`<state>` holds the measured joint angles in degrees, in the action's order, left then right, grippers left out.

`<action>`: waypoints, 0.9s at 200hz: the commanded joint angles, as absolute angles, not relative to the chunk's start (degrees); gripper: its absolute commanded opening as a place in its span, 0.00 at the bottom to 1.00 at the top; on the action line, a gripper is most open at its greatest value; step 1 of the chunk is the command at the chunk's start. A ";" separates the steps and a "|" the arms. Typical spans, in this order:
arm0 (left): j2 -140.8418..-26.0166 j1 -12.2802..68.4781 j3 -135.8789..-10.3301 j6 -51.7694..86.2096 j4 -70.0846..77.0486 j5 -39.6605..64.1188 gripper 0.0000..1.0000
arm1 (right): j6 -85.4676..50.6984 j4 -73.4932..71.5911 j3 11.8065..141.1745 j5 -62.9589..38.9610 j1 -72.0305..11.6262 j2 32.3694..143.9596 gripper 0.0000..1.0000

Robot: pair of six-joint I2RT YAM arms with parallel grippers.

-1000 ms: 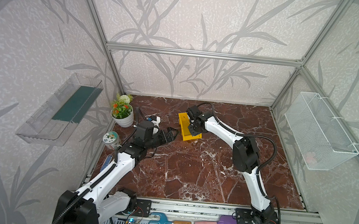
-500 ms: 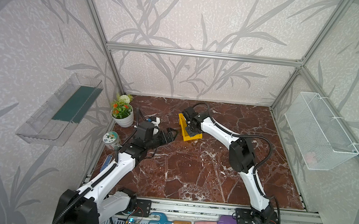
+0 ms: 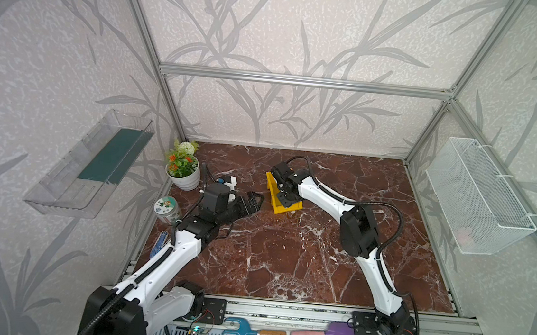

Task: Put the screwdriver in the bin
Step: Place the screwdriver into the bin.

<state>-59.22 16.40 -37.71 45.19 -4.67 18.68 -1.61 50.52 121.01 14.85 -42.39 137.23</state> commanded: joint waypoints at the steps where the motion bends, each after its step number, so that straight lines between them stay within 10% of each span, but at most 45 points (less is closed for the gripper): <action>1: -59.74 16.04 -37.66 45.70 -4.03 16.35 0.99 | -1.48 52.04 123.17 15.25 -42.71 134.57 0.44; 50: -62.27 15.91 -41.59 42.51 -6.06 9.90 0.99 | -3.16 48.59 121.10 10.25 -42.80 128.61 0.47; 83: -64.61 15.82 -46.15 37.83 -6.62 5.03 0.99 | -4.75 41.13 113.36 8.22 -42.64 119.34 0.69; 180: -65.82 13.74 -42.49 20.45 1.09 -19.85 0.99 | -18.21 6.45 58.95 14.27 -22.05 79.58 0.99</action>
<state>-65.69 14.76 -45.89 27.81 -2.46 -9.52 -13.69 16.80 69.28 9.98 -26.11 84.82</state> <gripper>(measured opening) 0.993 0.993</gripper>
